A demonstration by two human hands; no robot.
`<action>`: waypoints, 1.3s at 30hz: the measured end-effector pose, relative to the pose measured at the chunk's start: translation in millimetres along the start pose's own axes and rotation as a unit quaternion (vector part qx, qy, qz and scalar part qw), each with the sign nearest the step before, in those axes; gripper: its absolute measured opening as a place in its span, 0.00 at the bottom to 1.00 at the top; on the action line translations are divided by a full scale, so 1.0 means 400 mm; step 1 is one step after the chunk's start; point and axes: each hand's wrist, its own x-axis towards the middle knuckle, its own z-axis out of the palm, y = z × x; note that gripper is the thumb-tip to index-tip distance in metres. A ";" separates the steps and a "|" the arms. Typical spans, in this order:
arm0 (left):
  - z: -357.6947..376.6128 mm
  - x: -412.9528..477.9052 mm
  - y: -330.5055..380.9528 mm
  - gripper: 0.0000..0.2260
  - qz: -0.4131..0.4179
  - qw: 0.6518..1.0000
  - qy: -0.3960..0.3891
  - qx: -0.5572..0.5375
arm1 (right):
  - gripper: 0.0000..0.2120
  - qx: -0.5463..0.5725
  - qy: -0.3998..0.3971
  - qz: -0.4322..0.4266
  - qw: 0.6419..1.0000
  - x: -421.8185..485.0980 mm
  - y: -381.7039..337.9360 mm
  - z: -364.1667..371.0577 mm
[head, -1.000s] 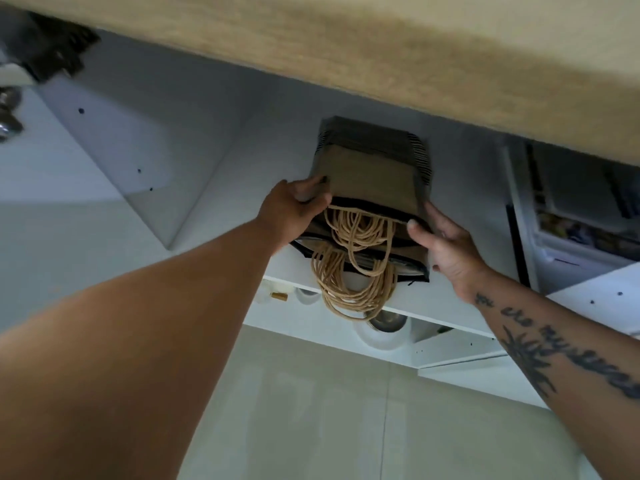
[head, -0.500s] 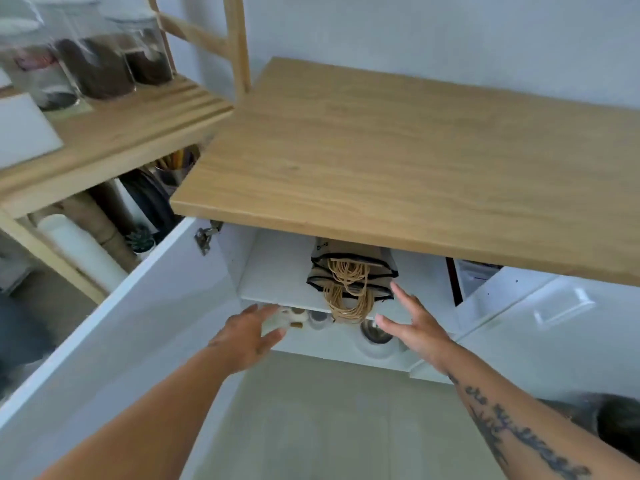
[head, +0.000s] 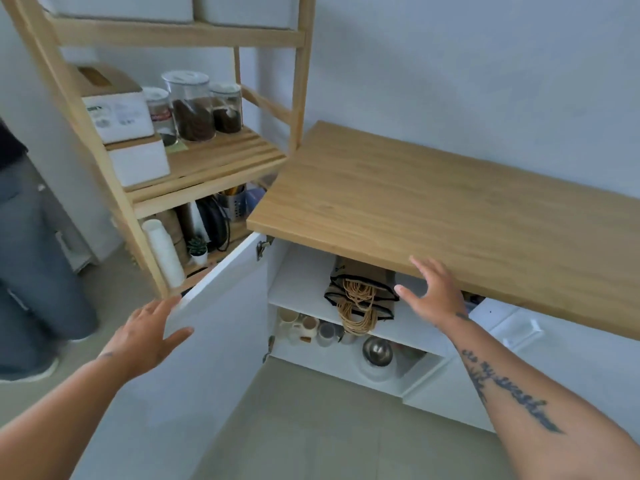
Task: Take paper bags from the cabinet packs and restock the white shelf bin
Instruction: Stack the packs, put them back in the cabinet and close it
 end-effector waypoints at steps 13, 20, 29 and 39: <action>0.085 -0.183 -0.031 0.22 -0.210 0.972 0.074 -0.071 | 0.49 -0.216 -0.118 -0.054 0.968 0.073 0.051 0.035; 0.154 -0.276 0.144 0.20 -0.212 0.968 0.095 -0.098 | 0.48 -0.227 -0.090 -0.134 0.960 0.087 0.111 0.045; 0.255 -0.317 0.372 0.24 -0.215 0.967 0.082 -0.112 | 0.44 -0.235 -0.101 -0.202 0.945 0.099 0.150 0.015; 0.339 -0.334 0.595 0.29 -0.121 0.945 0.059 -0.297 | 0.37 -0.235 -0.166 -0.179 0.941 0.150 0.294 -0.114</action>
